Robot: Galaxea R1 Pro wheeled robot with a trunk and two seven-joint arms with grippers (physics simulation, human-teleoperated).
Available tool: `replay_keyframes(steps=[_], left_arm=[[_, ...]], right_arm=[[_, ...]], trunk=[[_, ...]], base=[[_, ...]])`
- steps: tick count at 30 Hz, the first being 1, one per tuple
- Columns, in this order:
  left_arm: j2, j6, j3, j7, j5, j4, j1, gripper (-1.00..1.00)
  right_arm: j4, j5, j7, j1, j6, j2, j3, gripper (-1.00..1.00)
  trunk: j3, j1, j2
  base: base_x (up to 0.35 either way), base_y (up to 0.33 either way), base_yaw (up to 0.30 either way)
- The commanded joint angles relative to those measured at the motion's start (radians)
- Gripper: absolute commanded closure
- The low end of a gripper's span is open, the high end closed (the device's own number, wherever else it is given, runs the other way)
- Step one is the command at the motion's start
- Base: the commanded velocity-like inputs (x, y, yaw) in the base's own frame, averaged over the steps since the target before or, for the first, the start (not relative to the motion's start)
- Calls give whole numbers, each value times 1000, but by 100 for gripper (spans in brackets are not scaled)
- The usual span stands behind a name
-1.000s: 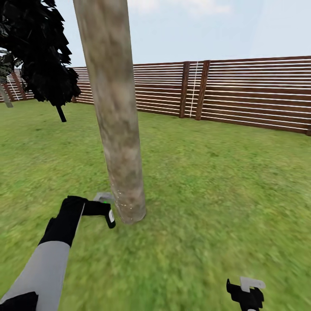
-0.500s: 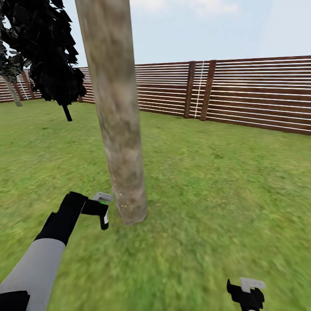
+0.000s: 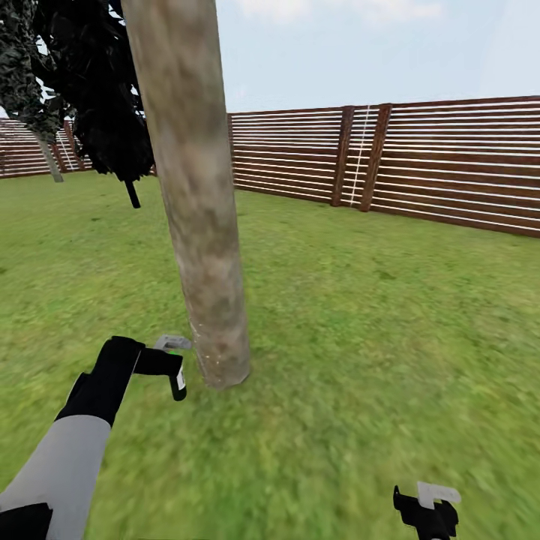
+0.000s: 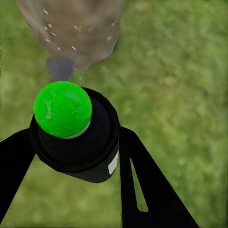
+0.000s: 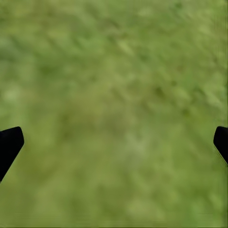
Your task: In the garden, pick up the pesticide atomizer on the floor and spray pesticide onto both trees until each tree trunk is fully covered.
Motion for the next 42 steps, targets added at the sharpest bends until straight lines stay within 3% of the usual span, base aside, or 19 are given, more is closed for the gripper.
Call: replay_keyframes(steps=[1, 16, 20, 23, 26, 34, 37, 42], left_arm=[[-1, 0, 0, 0, 0, 0, 0, 100], [1, -1, 0, 8, -4, 5, 1, 100], [4, -7, 2, 57, -2, 114, 14, 100], [4, -70, 64, 92, -1, 166, 16, 100], [1, -85, 117, 96, -2, 173, 16, 100], [12, -94, 128, 146, -4, 192, 54, 100], [10, -156, 129, 154, -4, 234, 55, 100], [10, -172, 131, 200, -3, 262, 55, 100]], right_arm=[[0, 0, 0, 0, 0, 0, 0, -100], [0, 0, 0, 0, 0, 0, 0, -100], [0, 0, 0, 0, 0, 0, 0, -100], [0, 1, 0, 0, 0, 0, 0, -100], [0, 0, 0, 0, 0, 0, 0, -100], [0, 0, 0, 0, 0, 0, 0, -100], [0, 0, 0, 0, 0, 0, 0, -100], [0, 0, 0, 0, 0, 0, 0, -100]], trunk=[[0, 0, 0], [0, 0, 0], [0, 0, 0], [0, 0, 0], [0, 0, 0], [0, 0, 0], [0, 0, 0], [0, 0, 0]], base=[[77, -283, 275], [60, -283, 35], [0, -283, 216], [25, -283, 157], [124, -272, 22], [171, -248, 22], [203, -189, 246], [66, -48, 277]])
